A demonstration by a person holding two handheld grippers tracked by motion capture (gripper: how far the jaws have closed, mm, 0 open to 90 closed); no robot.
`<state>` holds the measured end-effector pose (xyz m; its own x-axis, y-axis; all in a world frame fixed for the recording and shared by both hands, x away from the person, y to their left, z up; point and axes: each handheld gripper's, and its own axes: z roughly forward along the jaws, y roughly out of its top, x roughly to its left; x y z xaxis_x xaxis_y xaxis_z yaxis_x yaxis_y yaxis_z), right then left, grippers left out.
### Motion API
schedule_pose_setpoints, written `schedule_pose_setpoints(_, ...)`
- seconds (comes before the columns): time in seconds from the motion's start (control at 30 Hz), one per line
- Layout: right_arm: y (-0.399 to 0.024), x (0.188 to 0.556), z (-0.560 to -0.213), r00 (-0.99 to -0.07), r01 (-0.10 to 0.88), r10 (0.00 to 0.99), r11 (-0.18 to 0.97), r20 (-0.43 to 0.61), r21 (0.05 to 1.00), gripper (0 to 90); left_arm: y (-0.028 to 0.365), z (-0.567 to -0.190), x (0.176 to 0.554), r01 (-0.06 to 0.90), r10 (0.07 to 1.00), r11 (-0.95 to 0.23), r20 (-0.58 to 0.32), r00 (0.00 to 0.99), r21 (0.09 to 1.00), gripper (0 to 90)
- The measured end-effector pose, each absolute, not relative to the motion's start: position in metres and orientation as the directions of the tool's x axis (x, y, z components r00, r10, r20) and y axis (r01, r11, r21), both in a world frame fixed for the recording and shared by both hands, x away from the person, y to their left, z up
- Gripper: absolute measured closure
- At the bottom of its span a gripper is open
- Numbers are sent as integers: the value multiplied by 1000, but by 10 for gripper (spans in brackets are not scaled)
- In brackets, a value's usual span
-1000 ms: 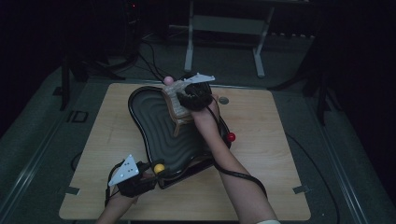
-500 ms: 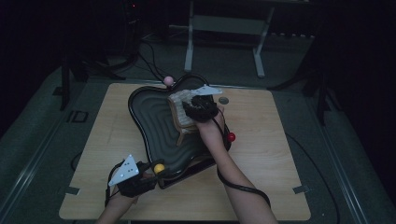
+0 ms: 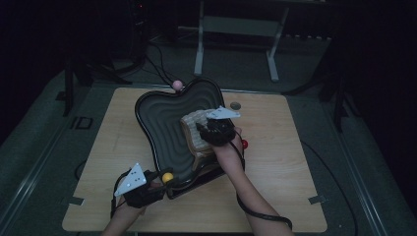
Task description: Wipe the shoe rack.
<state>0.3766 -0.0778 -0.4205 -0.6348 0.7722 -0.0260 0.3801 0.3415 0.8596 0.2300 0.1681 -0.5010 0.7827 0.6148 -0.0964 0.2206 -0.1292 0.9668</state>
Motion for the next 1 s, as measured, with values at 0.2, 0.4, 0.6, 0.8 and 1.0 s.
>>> schedule_pose_setpoints(0.2,-87,359,-431,-644,386,765,335,-10,860,634,168,-501,230,221,616,-127,-97,782,967,591)
schedule_pose_setpoints(0.4,-91,339,-442,-651,366,758,350,-31,862,634,168,-501,230,222,618,-127,-98,780,967,591)
schedule_pose_setpoints(0.6,-98,329,-448,-671,360,741,362,-31,860,634,168,-501,230,218,611,-129,-95,786,967,591)
schedule_pose_setpoints(0.8,-99,327,-449,-670,360,741,365,-33,859,633,168,-501,230,219,614,-130,-95,784,967,591)
schedule_pose_setpoints(1.0,-101,326,-451,-671,358,742,343,-16,868,630,169,-502,230,219,611,-125,-99,785,968,591)
